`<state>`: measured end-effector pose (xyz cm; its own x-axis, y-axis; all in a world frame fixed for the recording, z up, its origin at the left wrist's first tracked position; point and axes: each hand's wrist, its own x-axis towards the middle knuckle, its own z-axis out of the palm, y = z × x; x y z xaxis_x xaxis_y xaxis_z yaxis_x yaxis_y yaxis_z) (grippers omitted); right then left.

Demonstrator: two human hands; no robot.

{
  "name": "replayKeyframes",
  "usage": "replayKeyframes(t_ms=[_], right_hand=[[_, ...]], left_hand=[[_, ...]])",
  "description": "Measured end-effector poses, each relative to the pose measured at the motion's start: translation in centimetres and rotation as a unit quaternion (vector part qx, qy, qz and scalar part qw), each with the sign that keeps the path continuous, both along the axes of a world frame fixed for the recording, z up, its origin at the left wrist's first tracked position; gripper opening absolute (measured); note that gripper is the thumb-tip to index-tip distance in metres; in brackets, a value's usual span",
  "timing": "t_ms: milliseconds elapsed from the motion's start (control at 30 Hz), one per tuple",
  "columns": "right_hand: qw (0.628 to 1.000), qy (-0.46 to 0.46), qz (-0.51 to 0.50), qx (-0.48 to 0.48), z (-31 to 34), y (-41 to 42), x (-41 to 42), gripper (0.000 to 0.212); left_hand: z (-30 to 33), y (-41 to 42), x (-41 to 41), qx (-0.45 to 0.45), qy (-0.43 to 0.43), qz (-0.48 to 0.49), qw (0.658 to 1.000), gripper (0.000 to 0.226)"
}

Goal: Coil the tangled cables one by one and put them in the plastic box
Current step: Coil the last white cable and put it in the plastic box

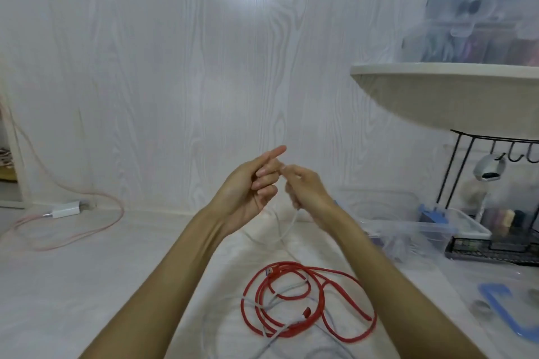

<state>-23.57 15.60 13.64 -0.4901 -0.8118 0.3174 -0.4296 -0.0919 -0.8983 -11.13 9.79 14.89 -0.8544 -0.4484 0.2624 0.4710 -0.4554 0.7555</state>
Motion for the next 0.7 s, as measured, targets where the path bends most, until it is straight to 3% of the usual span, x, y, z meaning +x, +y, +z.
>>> replayKeyframes(t_ms=[67,133,200,267,333,433,533,633,700], right_hand=[[0.998,0.042,0.027,0.05,-1.8,-2.9,1.4,0.022],[0.994,0.029,0.066,0.086,-3.7,-5.3,2.8,0.018],[0.985,-0.098,0.12,0.08,-5.0,-6.6,4.1,0.017],[0.943,-0.276,0.177,0.055,-6.1,-7.4,5.0,0.015],[0.923,-0.327,0.194,0.066,-6.8,-7.7,5.1,0.015],[0.95,-0.201,0.193,0.14,-7.6,-7.4,4.8,0.022],[0.961,-0.005,0.188,0.202,-7.1,-6.7,4.3,0.029],[0.926,0.22,0.19,0.24,-5.5,-5.7,3.7,0.033],[0.896,0.299,0.21,0.253,-4.3,-4.9,3.7,0.034]], left_hand=[[-0.9,-2.1,-0.2,0.039,0.023,0.018,0.999,0.037],[-2.2,-4.5,-0.2,0.008,-0.001,0.078,0.997,0.039],[-3.1,-6.5,-0.2,-0.039,-0.031,0.155,0.987,0.038],[-3.6,-8.1,0.4,-0.036,-0.011,0.217,0.976,0.033],[-3.4,-9.3,1.1,-0.002,0.046,0.243,0.969,0.029],[-3.6,-11.0,2.0,0.026,0.101,0.274,0.956,0.03],[-4.6,-11.9,2.1,0.002,0.083,0.345,0.935,0.039],[-5.9,-12.5,1.8,-0.062,0.025,0.396,0.916,0.051],[-6.4,-12.5,1.5,-0.105,-0.031,0.406,0.907,0.052]])
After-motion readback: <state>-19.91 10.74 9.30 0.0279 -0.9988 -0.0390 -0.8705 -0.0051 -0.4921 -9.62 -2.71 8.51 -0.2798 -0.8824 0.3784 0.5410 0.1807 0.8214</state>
